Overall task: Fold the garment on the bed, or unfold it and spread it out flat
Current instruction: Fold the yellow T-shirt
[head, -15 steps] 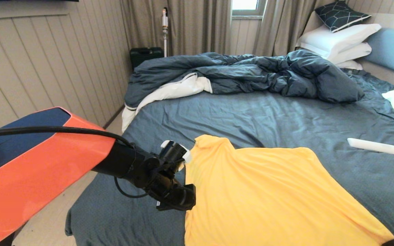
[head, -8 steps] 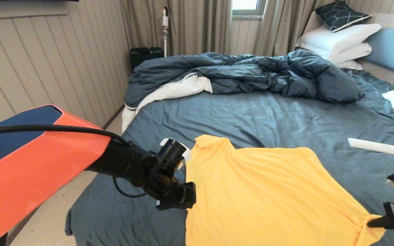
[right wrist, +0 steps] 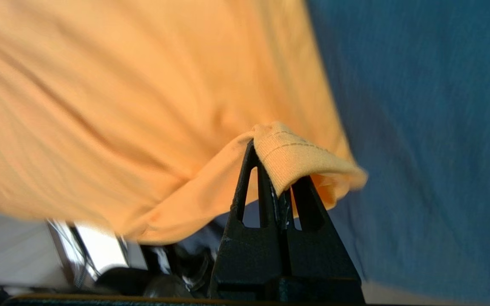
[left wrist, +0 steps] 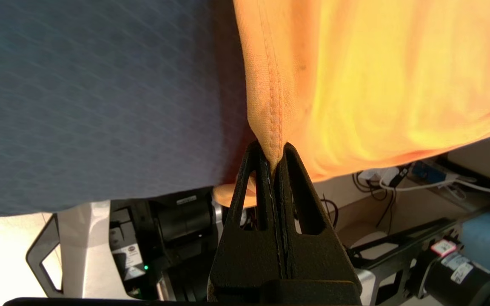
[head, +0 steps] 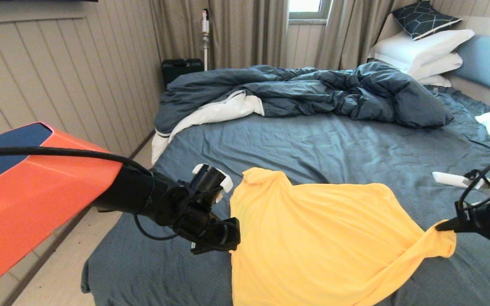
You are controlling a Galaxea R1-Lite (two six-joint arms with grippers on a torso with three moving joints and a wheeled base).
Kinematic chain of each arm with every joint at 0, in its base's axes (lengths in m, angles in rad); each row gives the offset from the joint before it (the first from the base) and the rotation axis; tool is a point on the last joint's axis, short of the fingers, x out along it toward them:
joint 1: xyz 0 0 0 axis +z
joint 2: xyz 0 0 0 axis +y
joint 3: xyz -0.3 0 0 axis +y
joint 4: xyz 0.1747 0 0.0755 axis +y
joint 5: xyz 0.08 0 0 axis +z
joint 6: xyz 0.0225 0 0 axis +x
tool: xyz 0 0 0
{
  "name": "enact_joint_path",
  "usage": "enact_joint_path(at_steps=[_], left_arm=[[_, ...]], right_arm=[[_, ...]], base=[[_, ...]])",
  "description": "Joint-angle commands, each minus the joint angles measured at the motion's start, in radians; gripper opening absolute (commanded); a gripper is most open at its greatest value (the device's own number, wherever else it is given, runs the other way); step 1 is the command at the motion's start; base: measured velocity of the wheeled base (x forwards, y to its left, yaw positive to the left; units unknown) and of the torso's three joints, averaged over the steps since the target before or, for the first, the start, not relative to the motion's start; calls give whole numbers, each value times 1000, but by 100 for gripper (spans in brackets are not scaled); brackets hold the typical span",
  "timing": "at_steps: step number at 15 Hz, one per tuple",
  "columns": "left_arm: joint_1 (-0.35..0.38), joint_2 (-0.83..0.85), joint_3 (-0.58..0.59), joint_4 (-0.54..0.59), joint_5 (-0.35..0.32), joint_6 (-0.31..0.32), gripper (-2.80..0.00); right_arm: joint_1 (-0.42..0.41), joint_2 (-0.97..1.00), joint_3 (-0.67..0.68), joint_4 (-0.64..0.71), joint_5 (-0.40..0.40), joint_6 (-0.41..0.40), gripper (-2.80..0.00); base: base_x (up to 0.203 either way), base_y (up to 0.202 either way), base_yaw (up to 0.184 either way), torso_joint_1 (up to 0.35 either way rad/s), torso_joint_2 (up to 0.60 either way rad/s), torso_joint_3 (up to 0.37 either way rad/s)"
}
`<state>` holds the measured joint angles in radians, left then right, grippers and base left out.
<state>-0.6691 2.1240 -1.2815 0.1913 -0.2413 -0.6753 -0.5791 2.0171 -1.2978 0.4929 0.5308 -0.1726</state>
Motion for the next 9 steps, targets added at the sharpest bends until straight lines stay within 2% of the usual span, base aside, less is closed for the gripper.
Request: enact_joint_path(at_steps=[1, 4, 9], left_arm=[[10, -4, 0, 0, 0, -4, -280], [41, -4, 0, 0, -1, -3, -280], [51, -3, 14, 0, -6, 2, -280]], right_arm=[[22, 70, -77, 6, 3, 37, -280], [72, 158, -217, 14, 2, 87, -280], [162, 293, -378, 49, -18, 141, -280]], base=[[0, 0, 0, 0, 0, 0], [0, 0, 0, 0, 0, 0], [0, 0, 0, 0, 0, 0]])
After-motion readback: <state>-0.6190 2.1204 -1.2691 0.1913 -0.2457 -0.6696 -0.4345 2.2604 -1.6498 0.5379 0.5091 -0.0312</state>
